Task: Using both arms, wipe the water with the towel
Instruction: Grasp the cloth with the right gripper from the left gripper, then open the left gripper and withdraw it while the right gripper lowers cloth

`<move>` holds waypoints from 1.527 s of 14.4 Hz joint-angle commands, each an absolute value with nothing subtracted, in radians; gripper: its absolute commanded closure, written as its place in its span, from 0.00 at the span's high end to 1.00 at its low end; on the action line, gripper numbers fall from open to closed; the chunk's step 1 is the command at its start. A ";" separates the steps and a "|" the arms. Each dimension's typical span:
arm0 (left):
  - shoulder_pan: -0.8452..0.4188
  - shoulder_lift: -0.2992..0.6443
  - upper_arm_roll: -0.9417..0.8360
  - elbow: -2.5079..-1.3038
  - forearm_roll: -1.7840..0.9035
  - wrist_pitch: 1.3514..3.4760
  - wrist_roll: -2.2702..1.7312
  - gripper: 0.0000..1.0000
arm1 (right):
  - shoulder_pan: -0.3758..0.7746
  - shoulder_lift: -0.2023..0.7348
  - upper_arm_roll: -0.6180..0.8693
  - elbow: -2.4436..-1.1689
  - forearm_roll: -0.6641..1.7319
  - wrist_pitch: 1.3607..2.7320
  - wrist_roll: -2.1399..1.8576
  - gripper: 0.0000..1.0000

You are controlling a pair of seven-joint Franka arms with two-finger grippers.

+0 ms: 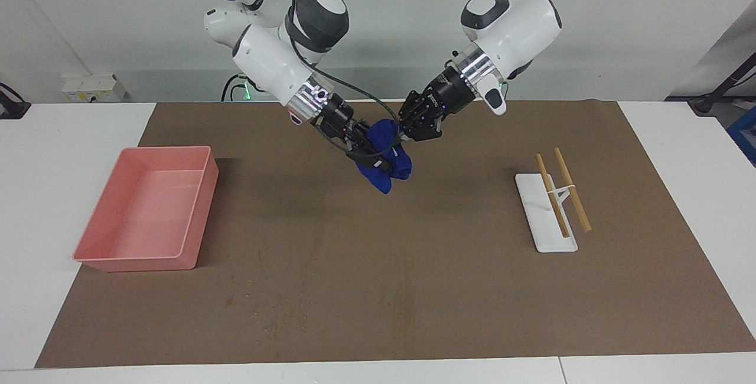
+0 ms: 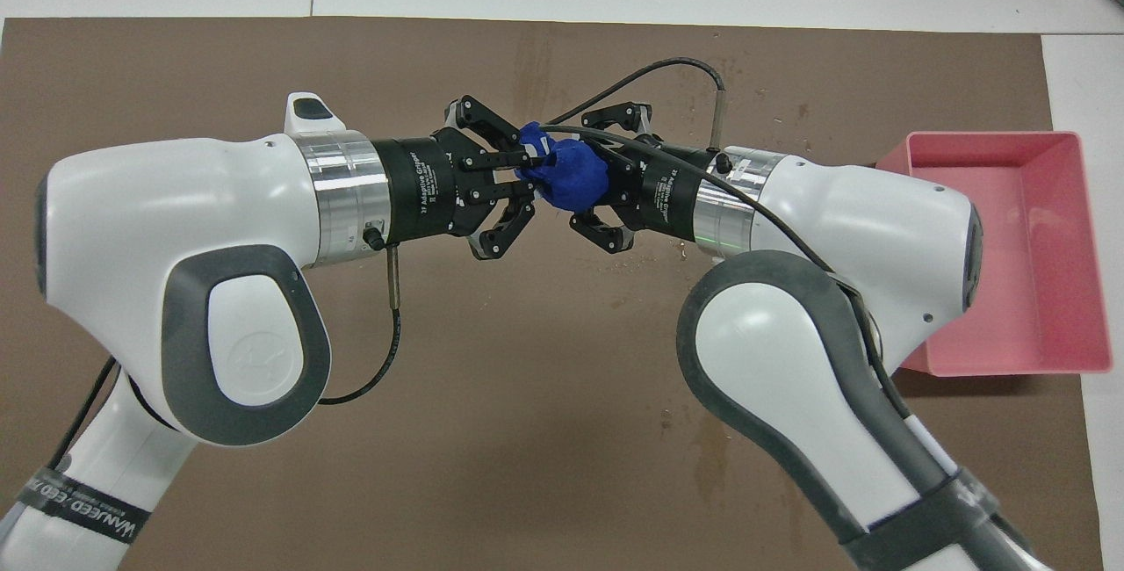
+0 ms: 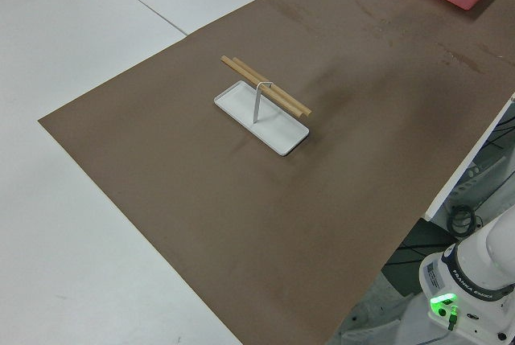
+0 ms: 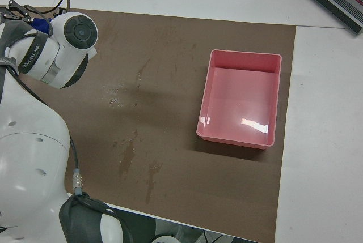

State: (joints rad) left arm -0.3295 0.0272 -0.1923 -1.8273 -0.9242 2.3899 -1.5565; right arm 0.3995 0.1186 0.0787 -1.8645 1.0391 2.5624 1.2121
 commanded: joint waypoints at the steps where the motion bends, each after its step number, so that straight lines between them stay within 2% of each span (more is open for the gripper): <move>1: -0.345 0.000 -0.179 -1.838 -0.795 2.408 -1.565 1.00 | 0.403 0.115 0.086 -1.867 1.054 2.547 1.091 0.07; 4: -0.327 0.031 -0.172 -1.769 -0.533 2.381 -1.536 1.00 | 0.411 0.097 0.084 -1.908 1.046 2.519 0.994 0.07; 6: -0.321 0.060 -0.172 -1.708 -0.349 2.362 -1.526 1.00 | 0.394 0.095 0.080 -1.910 0.973 2.429 0.916 0.07; 9: -0.276 0.080 -0.169 -1.666 -0.171 2.266 -1.327 1.00 | 0.338 0.069 0.077 -1.934 0.737 2.217 0.694 0.08; 13: -0.169 0.080 -0.160 -1.605 -0.112 1.999 -0.738 1.00 | 0.339 0.005 0.083 -2.070 0.300 2.057 0.413 0.07; 15: -0.137 0.072 -0.158 -1.601 -0.034 1.890 -0.530 1.00 | 0.341 -0.018 0.083 -2.178 0.276 2.074 0.391 0.07; 19: 0.026 0.054 -0.158 -1.603 0.005 1.754 -0.038 1.00 | 0.253 0.027 0.083 -2.259 0.089 2.161 0.165 0.06; 20: 0.063 0.046 -0.156 -1.605 0.006 1.723 0.024 1.00 | 0.215 0.046 0.083 -2.278 0.089 2.204 0.140 0.00; 22: 0.103 0.043 -0.152 -1.583 0.006 1.646 0.072 1.00 | 0.190 0.077 0.083 -2.315 0.089 2.247 0.135 0.00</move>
State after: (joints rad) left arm 0.0737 0.0560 -0.1429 -1.6091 -0.0150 1.7253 0.0184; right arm 0.2207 0.0630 0.0708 -2.2763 0.1113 2.2009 0.1586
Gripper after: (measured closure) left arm 0.000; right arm 0.780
